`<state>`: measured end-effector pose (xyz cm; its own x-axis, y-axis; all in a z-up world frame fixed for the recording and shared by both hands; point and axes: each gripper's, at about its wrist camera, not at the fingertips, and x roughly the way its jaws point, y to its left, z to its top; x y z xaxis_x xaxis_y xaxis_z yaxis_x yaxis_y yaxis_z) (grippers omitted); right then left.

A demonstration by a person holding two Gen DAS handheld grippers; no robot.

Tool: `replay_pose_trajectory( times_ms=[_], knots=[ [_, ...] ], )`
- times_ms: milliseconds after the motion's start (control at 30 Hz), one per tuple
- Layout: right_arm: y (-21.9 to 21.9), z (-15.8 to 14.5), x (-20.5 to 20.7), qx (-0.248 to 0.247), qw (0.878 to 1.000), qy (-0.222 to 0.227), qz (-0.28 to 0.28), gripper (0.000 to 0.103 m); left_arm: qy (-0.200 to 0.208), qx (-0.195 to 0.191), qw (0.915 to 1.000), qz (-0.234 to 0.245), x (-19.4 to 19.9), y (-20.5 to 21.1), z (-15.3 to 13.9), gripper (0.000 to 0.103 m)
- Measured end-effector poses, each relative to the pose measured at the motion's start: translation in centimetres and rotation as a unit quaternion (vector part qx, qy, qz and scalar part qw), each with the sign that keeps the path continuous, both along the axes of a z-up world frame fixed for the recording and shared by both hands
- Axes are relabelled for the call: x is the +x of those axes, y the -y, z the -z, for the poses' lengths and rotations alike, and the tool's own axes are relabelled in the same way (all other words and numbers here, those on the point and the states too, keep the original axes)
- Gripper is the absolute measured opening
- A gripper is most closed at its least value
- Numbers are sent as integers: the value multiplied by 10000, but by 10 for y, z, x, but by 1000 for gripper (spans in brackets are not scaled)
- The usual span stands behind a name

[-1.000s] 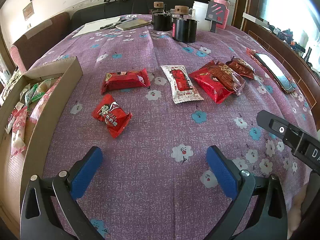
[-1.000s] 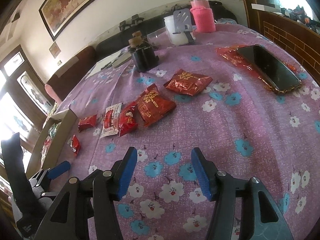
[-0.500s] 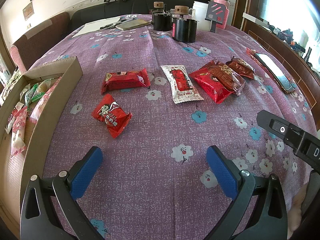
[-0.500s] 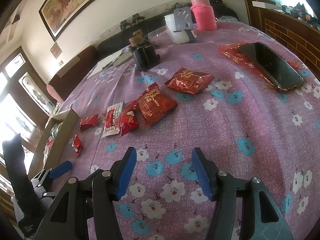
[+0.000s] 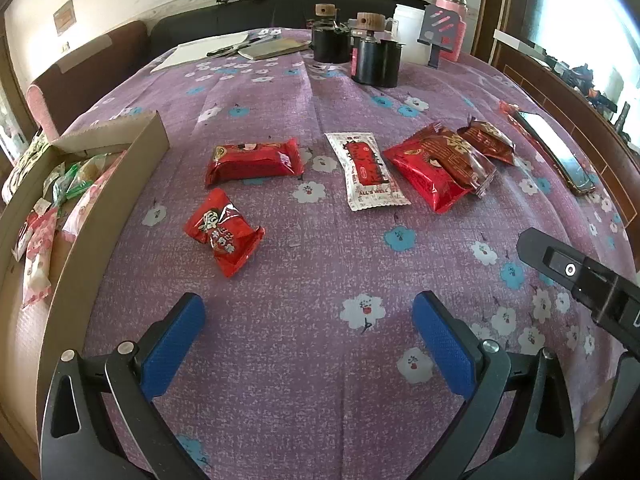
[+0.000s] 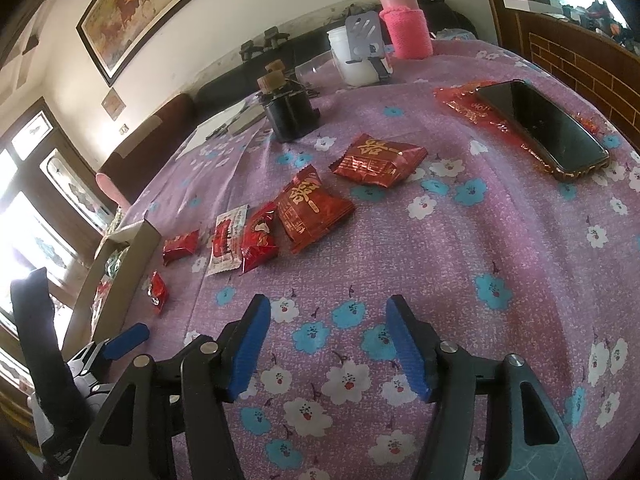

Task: Organize snacks
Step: 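Move both open grippers back over the red snacks on the table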

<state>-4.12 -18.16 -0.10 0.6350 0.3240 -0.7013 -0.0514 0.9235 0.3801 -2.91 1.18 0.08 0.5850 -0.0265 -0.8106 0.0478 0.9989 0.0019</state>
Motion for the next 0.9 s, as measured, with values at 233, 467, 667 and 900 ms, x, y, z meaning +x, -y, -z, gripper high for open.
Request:
replay_pose_trajectory(
  times_ms=[233, 467, 667, 900],
  knots=[
    [0, 0, 0, 18, 10000, -2, -9, 65, -238, 20, 9996, 160, 2, 1, -1, 103],
    [0, 0, 0, 18, 10000, -2, -5, 65, -171, 6, 9998, 137, -2, 1, 0, 103],
    [0, 0, 0, -43, 10000, 9, 49, 65, -242, 44, 9995, 177, 0, 2, 0, 103],
    [-2, -12, -6, -34, 9998, 190, 66, 65, -65, -318, 9989, 351, -12, -14, -17, 94]
  ],
)
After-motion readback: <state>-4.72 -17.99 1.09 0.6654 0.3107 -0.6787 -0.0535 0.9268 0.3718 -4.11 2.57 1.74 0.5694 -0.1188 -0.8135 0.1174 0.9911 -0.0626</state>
